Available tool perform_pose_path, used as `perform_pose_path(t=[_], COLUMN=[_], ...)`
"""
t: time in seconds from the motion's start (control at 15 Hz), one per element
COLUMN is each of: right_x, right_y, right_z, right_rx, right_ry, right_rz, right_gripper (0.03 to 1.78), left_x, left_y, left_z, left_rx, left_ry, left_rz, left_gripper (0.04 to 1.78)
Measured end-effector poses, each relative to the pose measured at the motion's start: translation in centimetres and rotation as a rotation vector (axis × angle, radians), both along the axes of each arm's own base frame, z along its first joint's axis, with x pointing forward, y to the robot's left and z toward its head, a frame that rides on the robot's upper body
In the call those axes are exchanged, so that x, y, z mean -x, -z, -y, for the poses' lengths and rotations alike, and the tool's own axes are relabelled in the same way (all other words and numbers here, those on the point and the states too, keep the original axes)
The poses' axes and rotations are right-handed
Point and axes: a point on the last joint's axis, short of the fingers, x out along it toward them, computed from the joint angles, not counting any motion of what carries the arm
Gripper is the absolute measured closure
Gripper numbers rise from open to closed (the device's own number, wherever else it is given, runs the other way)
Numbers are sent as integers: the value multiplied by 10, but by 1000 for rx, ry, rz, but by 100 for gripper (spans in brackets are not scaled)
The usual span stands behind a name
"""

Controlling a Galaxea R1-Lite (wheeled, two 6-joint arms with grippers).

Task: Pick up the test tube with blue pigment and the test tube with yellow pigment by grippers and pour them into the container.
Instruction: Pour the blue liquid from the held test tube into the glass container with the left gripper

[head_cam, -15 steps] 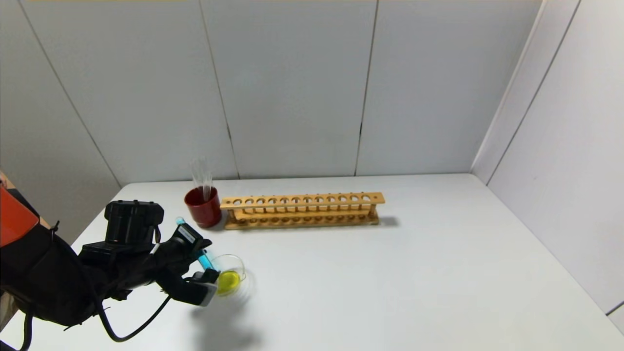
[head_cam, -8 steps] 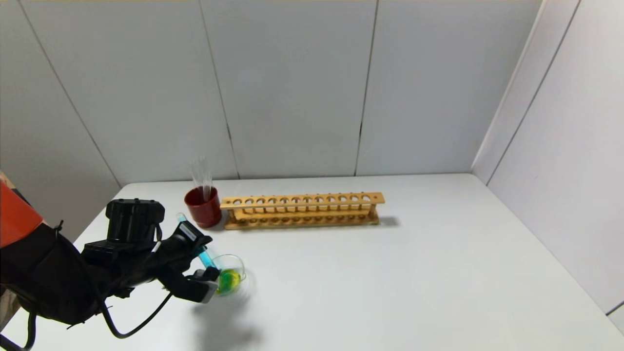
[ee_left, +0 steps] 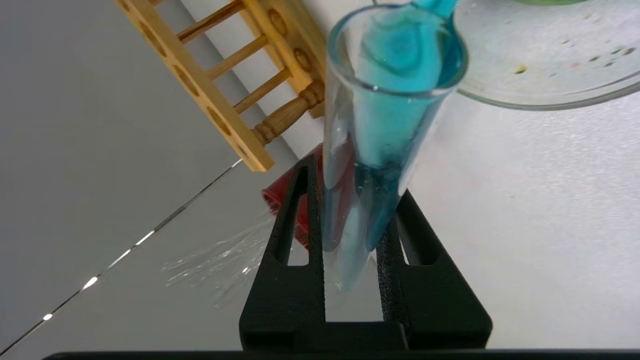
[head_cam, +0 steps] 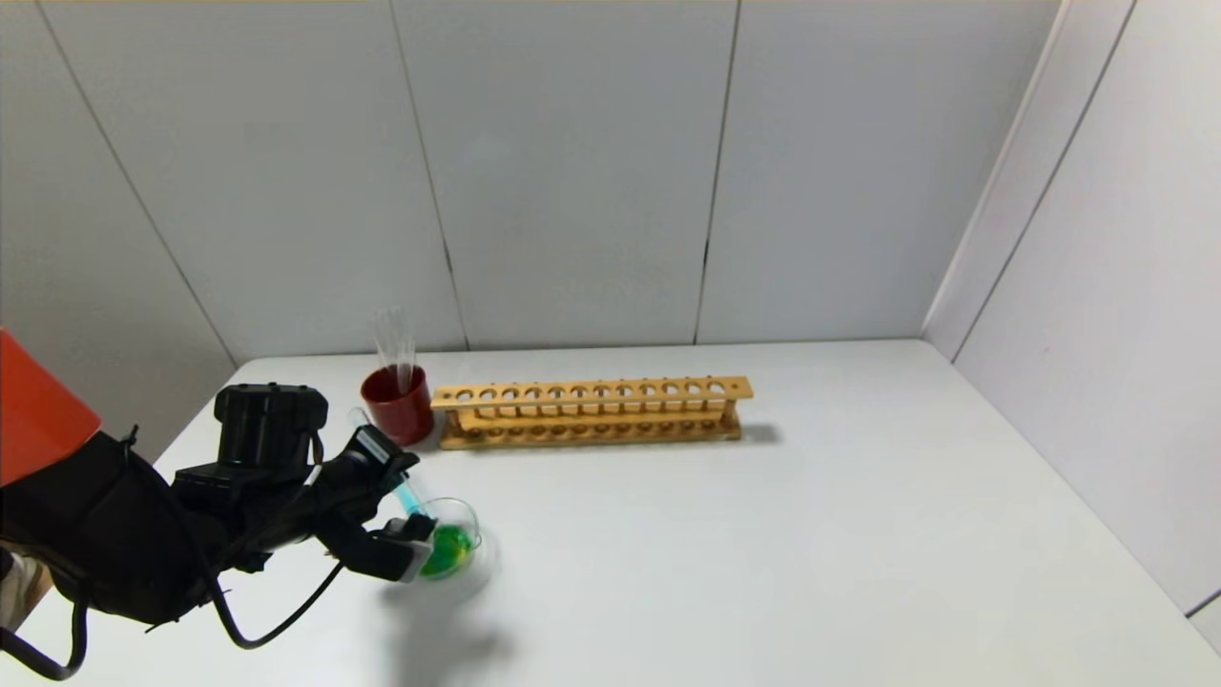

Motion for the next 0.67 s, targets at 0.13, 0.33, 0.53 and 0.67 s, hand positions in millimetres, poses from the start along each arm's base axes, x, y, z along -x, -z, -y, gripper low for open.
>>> perform_pose_path(t=[0.13, 0.33, 0.53, 0.67], right_x=[0, 0, 0, 0], right_y=[0, 0, 0, 0], right_z=[0, 0, 0, 0], right_rx=[0, 0, 0, 0], right_ry=[0, 0, 0, 0], right_rz=[0, 0, 0, 0], right_gripper=[6, 6, 6, 6], left_x=[-3, -5, -6, -8], left_y=[-1, -1, 0, -2], left_z=[1, 1, 1, 1], left_rx=[-9, -18, -35, -57], left_ry=[7, 14, 24, 37], left_rz=[15, 21, 29, 46], left_gripper=[148, 148, 148, 148])
